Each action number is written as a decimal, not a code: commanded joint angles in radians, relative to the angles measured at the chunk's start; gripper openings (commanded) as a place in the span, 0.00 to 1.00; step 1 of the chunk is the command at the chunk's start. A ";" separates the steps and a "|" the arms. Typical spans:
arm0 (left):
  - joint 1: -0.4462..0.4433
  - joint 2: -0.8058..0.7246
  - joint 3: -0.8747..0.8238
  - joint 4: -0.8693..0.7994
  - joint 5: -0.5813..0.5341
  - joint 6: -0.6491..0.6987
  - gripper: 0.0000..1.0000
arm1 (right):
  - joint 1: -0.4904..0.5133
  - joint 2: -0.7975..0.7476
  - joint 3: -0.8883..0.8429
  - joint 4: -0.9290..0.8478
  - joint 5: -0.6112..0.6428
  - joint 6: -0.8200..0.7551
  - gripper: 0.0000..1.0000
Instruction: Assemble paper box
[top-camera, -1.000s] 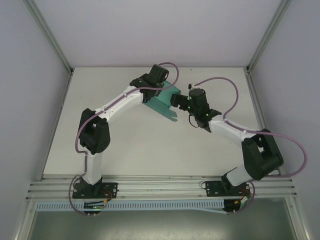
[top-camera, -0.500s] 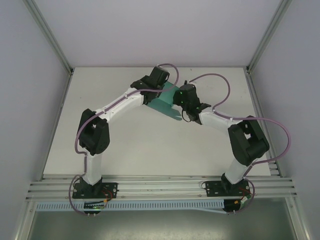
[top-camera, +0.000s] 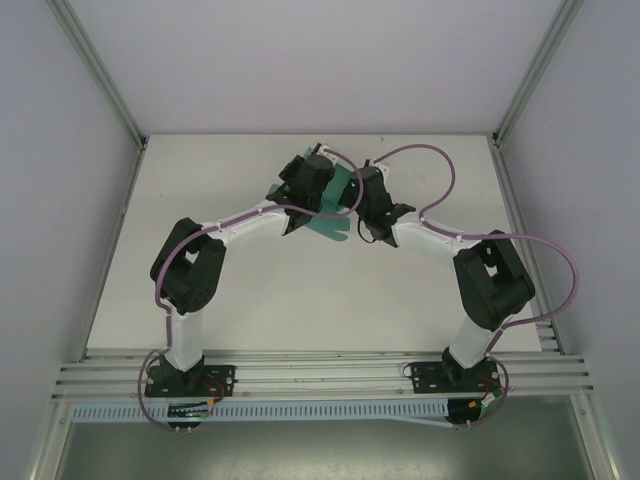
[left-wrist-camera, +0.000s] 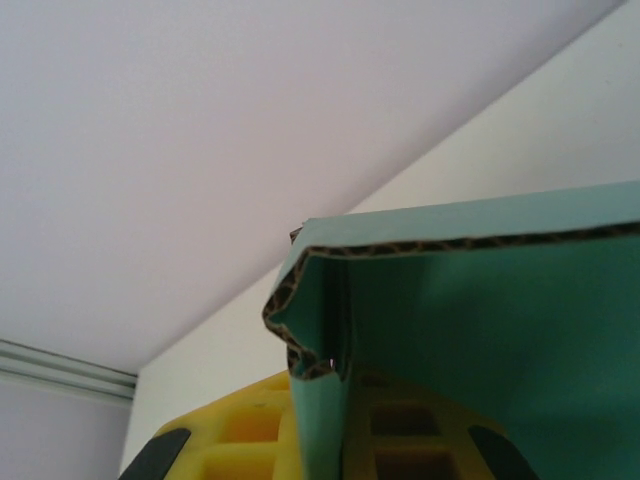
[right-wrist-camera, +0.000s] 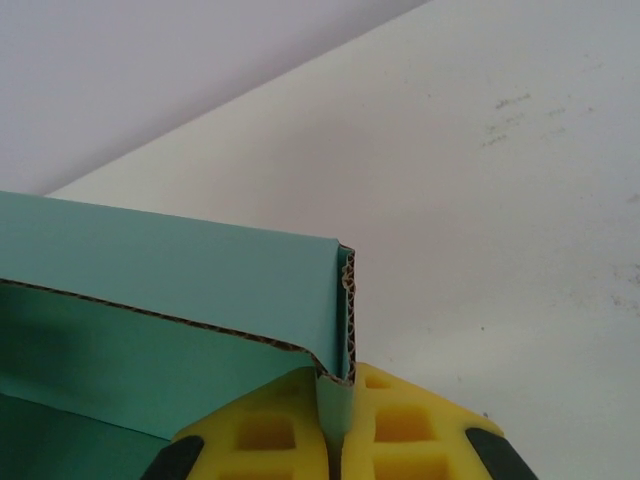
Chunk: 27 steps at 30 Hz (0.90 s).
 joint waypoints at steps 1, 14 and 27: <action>0.075 -0.022 0.007 0.044 -0.277 0.131 0.00 | -0.040 -0.001 0.013 -0.147 0.164 -0.016 0.00; 0.044 -0.046 0.256 -0.632 0.185 -0.366 0.00 | -0.022 0.038 0.050 -0.154 0.135 -0.024 0.00; 0.041 -0.016 0.255 -0.671 0.484 -0.341 0.00 | -0.015 -0.094 -0.011 -0.041 -0.136 -0.092 0.64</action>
